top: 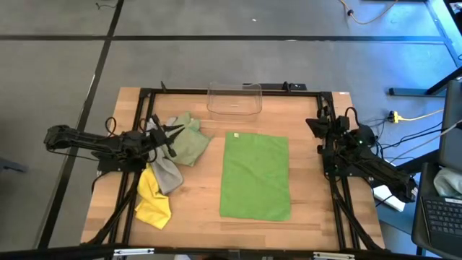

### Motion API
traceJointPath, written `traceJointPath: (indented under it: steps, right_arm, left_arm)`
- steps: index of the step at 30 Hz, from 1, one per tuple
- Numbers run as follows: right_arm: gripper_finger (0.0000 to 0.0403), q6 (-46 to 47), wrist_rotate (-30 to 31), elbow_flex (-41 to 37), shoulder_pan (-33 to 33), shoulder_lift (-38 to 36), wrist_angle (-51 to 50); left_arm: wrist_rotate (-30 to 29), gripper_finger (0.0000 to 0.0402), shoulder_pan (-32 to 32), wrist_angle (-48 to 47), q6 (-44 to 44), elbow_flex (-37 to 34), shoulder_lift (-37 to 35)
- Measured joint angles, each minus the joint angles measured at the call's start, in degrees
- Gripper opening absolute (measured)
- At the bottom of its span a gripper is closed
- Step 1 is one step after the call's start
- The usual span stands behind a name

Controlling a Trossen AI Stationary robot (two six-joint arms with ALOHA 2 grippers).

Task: Fold microfiber towels
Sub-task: Fold the green microfiber cloth

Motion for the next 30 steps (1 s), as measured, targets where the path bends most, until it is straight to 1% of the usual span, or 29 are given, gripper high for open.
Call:
traceJointPath:
  steps: [2, 4, 6, 8, 13, 16, 18, 20, 24, 26, 27, 30]
  right_arm:
    - [0.0012, 0.7, -0.64, 0.0, 0.01, 0.69, -1.51]
    - [0.0015, 0.99, -2.26, 0.0, 0.3, 1.72, -3.35]
    - [0.0028, 0.32, -4.17, 0.0, 1.1, 3.14, -5.88]
    - [0.0049, -0.83, -4.18, 0.0, 2.28, 4.75, -8.13]
    - [0.0115, -7.34, -3.02, 0.0, 4.43, 8.9, -9.05]
    - [0.0148, -11.31, 2.4, 0.15, 5.34, 11.06, -8.73]
    - [0.0163, -14.36, 5.69, 1.09, 5.95, 12.67, -8.92]
    - [0.0172, -17.37, 7.17, 2.87, 6.73, 14.41, -8.71]
    - [0.0177, -22.1, 11.74, 7.63, 8.62, 19.5, -6.17]
    - [0.0178, -23.32, 13.0, 10.09, 9.72, 23.28, -3.51]
    - [0.0178, -23.55, 13.0, 11.45, 10.31, 25.51, -2.28]
    - [0.0178, -23.8, 12.98, 16.17, 12.17, 32.76, -2.72]
  left_arm:
    - [0.33, 0.0041, 0.0, 0.62, -5.8, 0.0, 0.0]
    - [2.13, 0.0041, -0.01, 0.62, -10.22, 0.0, 0.0]
    - [4.5, 0.0041, 0.0, 1.52, -11.31, 0.0, 0.0]
    - [6.6, 0.0041, 0.0, 4.29, -11.44, 0.0, -0.02]
    - [9.76, 0.0041, -0.01, 12.52, -12.53, 0.0, -0.02]
    - [10.0, 0.0041, -0.01, 13.2, -12.47, 0.0, 0.0]
    - [11.02, 0.0041, 0.0, 13.48, -11.13, 0.04, -0.02]
    - [12.8, 0.0041, -0.02, 13.34, -7.67, 0.79, 0.0]
    - [13.48, 0.0041, 0.3, 13.66, -0.72, 5.45, 1.29]
    - [14.14, 0.0041, 0.93, 13.62, 1.39, 8.57, 3.37]
    - [15.41, 0.0041, 1.36, 13.64, 2.09, 10.21, 5.06]
    - [19.08, 0.0041, 2.68, 13.02, 2.07, 15.13, 11.41]
